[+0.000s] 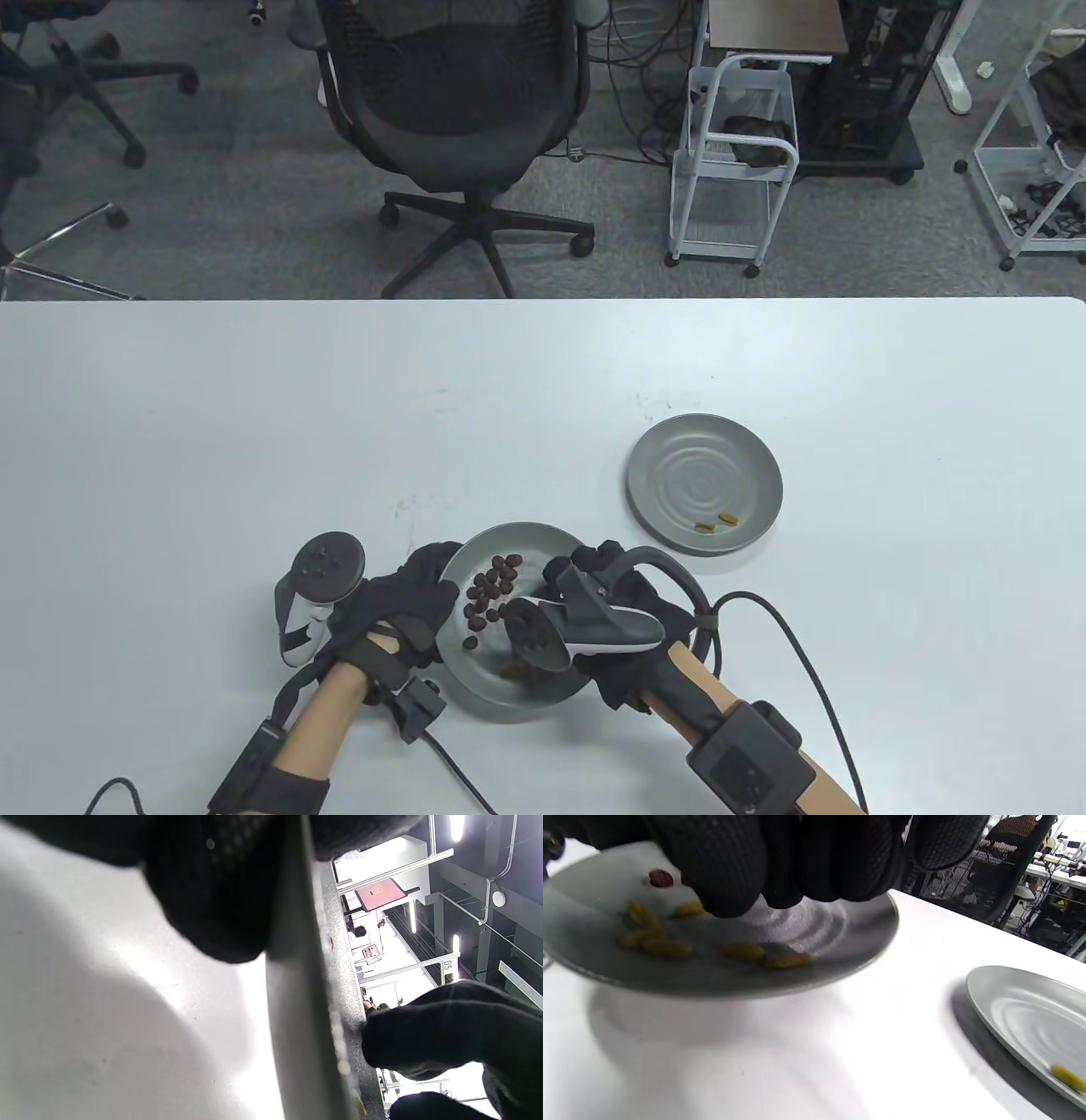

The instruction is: Pick raisins with hand pinch into plate

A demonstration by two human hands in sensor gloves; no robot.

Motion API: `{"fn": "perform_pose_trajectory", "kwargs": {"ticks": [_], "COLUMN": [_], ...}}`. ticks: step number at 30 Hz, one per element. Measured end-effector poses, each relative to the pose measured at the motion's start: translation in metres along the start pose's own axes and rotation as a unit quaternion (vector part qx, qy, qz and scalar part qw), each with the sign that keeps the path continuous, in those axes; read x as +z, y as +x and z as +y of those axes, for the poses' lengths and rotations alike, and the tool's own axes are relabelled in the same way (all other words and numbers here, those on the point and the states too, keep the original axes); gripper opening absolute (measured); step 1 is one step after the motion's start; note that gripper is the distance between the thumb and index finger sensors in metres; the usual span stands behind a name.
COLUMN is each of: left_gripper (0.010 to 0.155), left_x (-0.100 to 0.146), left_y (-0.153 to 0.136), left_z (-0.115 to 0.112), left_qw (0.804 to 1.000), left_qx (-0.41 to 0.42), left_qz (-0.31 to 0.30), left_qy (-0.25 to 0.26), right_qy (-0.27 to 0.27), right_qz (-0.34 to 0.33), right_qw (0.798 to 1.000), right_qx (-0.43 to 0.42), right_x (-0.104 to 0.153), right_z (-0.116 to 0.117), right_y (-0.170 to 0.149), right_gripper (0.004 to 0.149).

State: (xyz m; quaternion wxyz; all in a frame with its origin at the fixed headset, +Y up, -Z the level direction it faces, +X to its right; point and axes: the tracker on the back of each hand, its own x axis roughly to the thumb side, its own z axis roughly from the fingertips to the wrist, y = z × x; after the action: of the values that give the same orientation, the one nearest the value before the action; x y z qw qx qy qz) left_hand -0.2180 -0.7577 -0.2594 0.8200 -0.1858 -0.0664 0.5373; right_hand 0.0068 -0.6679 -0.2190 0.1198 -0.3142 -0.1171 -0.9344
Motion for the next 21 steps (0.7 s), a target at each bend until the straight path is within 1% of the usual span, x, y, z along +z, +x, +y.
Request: {"fn": "perform_pose_trajectory", "kwargs": {"ticks": [3, 5, 7, 12, 15, 19, 21], "left_gripper": [0.058, 0.058, 0.058, 0.058, 0.058, 0.058, 0.058], "left_x": [0.000, 0.000, 0.000, 0.000, -0.001, -0.001, -0.001], "left_y": [0.000, 0.000, 0.000, 0.000, -0.001, -0.001, -0.002], "left_z": [0.000, 0.000, 0.000, -0.001, -0.001, -0.002, -0.001], "left_qw": [1.000, 1.000, 1.000, 1.000, 1.000, 1.000, 1.000], "left_qx": [0.002, 0.008, 0.014, 0.016, 0.020, 0.020, 0.019], "left_qz": [-0.001, -0.003, -0.001, -0.001, 0.001, 0.002, 0.002], "left_qy": [-0.002, -0.002, -0.004, -0.006, -0.008, -0.007, -0.005], "right_qy": [0.021, 0.027, 0.016, -0.021, -0.029, -0.034, -0.029], "right_qz": [-0.011, -0.014, -0.012, -0.020, -0.021, -0.024, -0.020], "right_qw": [1.000, 1.000, 1.000, 0.999, 0.999, 0.998, 0.999], "right_qx": [-0.008, 0.002, 0.018, 0.037, 0.042, 0.041, 0.038], "right_x": [-0.002, -0.003, -0.004, -0.006, -0.007, -0.007, -0.006], "right_z": [0.003, 0.005, 0.007, 0.008, 0.009, 0.008, 0.007], "right_y": [0.002, 0.005, 0.008, 0.012, 0.012, 0.012, 0.010], "right_gripper": [0.057, 0.060, 0.058, 0.047, 0.043, 0.042, 0.046]}}
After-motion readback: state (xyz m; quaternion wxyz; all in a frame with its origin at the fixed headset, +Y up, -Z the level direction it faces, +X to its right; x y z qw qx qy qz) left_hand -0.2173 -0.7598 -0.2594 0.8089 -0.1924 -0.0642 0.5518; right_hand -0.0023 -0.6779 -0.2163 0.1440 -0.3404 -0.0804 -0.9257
